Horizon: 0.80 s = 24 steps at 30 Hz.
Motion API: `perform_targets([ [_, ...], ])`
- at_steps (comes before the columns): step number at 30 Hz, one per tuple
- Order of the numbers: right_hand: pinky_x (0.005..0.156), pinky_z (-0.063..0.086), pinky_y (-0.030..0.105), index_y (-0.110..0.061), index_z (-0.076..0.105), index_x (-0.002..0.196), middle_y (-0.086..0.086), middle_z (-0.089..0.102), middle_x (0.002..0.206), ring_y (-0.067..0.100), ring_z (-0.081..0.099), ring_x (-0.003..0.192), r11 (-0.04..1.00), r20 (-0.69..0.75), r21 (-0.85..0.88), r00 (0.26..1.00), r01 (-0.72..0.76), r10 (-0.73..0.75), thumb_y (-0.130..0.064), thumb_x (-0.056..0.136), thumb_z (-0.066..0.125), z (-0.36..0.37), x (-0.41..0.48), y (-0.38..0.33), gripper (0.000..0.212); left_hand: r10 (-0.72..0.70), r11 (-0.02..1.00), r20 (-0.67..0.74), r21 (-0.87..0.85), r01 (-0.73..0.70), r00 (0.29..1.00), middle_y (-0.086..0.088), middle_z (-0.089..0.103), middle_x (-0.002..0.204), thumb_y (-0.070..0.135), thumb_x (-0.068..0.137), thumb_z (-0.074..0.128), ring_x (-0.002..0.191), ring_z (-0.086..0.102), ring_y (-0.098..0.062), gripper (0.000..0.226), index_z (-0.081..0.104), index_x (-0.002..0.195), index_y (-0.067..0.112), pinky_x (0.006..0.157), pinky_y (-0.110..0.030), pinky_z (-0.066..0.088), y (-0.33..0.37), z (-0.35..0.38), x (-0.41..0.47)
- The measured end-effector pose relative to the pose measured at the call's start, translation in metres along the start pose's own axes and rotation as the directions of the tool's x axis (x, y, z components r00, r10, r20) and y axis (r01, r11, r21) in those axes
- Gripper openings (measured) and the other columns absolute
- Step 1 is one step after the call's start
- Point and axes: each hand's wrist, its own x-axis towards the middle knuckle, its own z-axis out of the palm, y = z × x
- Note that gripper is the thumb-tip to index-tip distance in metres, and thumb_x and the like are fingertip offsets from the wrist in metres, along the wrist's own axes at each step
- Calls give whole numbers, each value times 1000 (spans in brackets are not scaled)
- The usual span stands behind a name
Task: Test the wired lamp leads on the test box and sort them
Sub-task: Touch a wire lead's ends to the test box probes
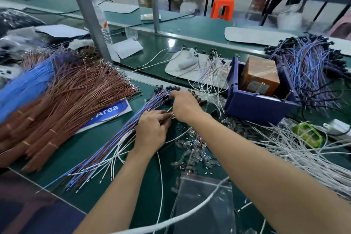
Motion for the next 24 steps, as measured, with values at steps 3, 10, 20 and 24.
perform_targets([
  [3,96,52,42,-13,62,123,14,64,125,34,60,115,996,67,-84,998,10,-4,-4,89,53,1,12,-5,36,-59,995,0,-80,59,998,-4,76,118,14,92,75,114,62,-24,21,81,112,13,102,-36,45,-1,-2,2],
  [10,107,39,50,-22,52,138,13,46,138,36,46,129,934,126,-343,990,100,-60,-21,94,52,6,24,-7,44,-210,960,-176,-225,168,962,-1,75,118,13,93,71,111,67,-18,26,76,119,13,95,-19,44,3,-5,-1],
  [20,106,35,46,-21,59,129,11,47,133,34,46,127,870,87,-461,985,173,-150,-24,93,58,8,28,-11,37,-170,980,-125,-126,154,977,-11,64,138,0,95,62,133,54,-27,44,62,138,4,116,-41,38,2,-10,2],
  [24,93,40,43,-23,60,102,2,56,116,26,53,106,978,-131,-145,977,150,-169,-28,94,64,-3,9,-13,10,-100,988,-131,-132,82,986,-11,71,119,10,99,63,114,63,-28,34,67,132,7,100,-40,49,1,-9,-2],
])
